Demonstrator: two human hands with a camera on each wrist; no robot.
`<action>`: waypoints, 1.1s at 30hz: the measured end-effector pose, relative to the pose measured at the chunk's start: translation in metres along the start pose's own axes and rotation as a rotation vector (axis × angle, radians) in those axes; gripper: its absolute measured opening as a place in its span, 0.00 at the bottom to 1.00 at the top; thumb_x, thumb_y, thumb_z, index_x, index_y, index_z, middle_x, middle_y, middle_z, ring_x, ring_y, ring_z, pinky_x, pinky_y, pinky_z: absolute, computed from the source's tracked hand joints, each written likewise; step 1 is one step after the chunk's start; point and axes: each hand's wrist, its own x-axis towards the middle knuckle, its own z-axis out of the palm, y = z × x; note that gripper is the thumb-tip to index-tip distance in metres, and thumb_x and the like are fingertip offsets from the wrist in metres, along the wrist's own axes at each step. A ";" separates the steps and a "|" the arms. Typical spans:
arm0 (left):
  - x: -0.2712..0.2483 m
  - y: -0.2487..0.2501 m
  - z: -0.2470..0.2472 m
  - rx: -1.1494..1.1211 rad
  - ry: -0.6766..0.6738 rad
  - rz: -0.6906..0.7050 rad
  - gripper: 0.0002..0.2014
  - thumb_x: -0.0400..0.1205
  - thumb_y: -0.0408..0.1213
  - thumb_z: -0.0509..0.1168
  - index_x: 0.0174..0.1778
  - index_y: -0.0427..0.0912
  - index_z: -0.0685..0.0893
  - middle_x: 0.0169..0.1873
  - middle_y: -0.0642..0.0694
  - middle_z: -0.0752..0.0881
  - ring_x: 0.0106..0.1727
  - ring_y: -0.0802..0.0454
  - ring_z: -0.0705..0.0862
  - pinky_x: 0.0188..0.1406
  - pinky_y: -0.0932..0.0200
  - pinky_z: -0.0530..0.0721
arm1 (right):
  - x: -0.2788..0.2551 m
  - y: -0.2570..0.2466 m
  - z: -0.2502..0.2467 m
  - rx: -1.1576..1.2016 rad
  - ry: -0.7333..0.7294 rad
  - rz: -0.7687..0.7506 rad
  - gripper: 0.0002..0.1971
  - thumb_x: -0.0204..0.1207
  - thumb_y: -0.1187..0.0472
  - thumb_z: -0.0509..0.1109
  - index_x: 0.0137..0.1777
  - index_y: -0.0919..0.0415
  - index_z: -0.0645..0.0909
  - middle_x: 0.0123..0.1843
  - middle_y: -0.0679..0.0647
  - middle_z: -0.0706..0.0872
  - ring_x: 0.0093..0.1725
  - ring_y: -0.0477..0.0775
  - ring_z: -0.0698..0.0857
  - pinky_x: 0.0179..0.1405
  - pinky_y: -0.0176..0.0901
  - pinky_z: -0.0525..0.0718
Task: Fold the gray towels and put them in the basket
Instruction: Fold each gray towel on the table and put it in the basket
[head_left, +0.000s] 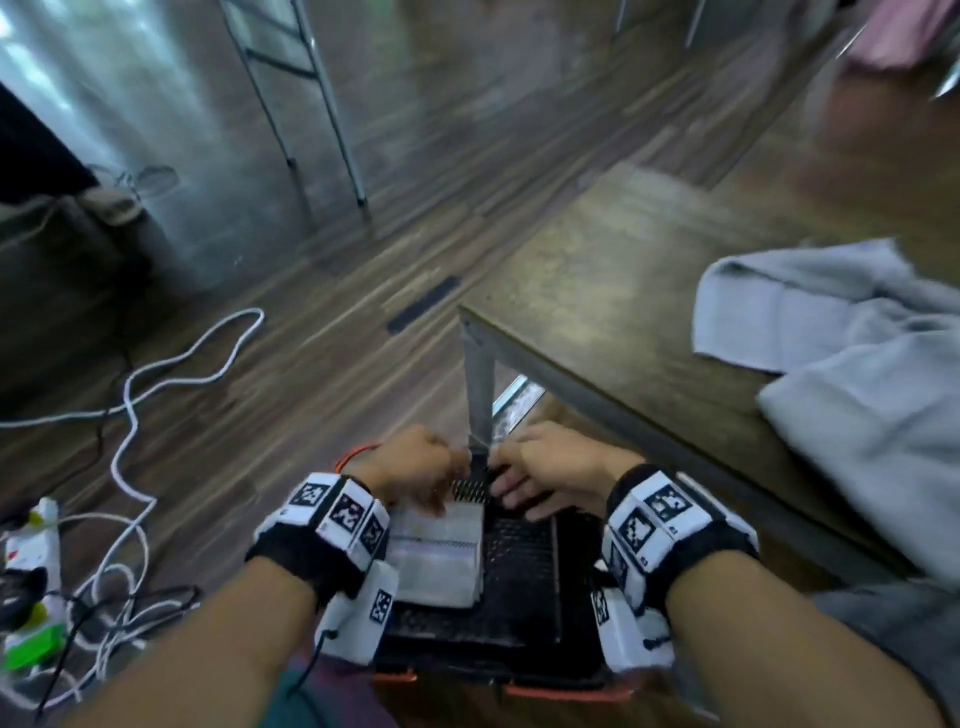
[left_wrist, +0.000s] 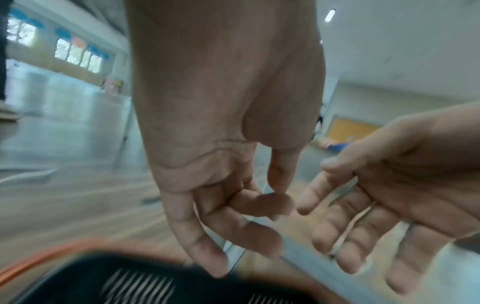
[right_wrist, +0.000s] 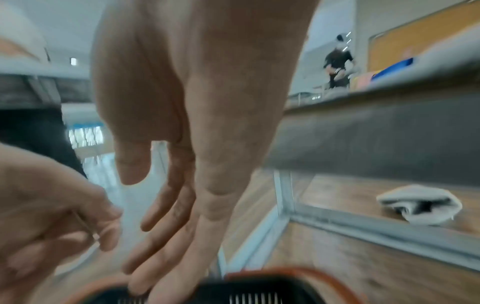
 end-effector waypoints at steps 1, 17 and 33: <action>-0.013 0.024 -0.001 -0.003 0.022 0.066 0.09 0.84 0.34 0.65 0.38 0.36 0.84 0.19 0.44 0.81 0.16 0.51 0.80 0.20 0.63 0.80 | -0.024 -0.015 -0.010 0.044 0.002 -0.041 0.11 0.89 0.53 0.60 0.60 0.58 0.79 0.52 0.59 0.87 0.48 0.57 0.85 0.43 0.48 0.85; -0.216 0.375 0.206 0.311 -0.241 0.970 0.16 0.84 0.48 0.63 0.40 0.41 0.88 0.24 0.50 0.89 0.24 0.49 0.85 0.29 0.60 0.82 | -0.422 0.072 -0.198 -0.060 1.183 -0.317 0.11 0.86 0.61 0.64 0.48 0.64 0.87 0.41 0.59 0.92 0.28 0.49 0.85 0.27 0.41 0.82; -0.093 0.354 0.456 0.929 -0.477 0.977 0.11 0.82 0.35 0.63 0.41 0.33 0.88 0.44 0.34 0.88 0.44 0.38 0.87 0.45 0.48 0.84 | -0.364 0.318 -0.247 0.126 1.223 0.218 0.05 0.80 0.59 0.66 0.50 0.56 0.82 0.43 0.56 0.86 0.40 0.56 0.82 0.37 0.45 0.78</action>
